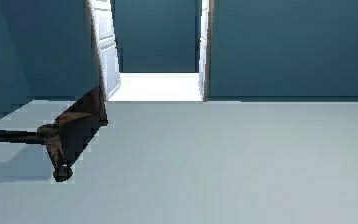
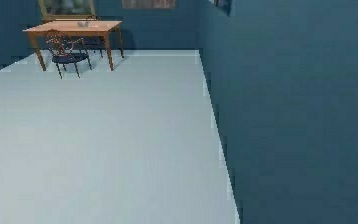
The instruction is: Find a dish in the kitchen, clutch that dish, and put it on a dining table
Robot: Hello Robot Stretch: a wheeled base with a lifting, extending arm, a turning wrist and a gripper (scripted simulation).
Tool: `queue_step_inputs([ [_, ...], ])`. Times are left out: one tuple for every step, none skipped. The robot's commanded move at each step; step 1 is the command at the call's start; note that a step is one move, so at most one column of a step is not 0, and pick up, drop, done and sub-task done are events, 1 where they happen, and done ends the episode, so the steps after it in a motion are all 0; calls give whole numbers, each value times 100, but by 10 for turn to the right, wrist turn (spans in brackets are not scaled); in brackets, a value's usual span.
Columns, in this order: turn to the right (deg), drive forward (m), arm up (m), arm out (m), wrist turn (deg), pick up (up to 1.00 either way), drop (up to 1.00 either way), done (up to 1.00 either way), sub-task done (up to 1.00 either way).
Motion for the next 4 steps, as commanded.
queue_step_inputs([
  [0,15,0,0,0,0,0,0,0],
  [-450,0,0,0,0,0,0,0,0],
  [-390,0,0,0,0,0,0,0,0],
  [0,20,0,0,0,0,0,0,0],
])
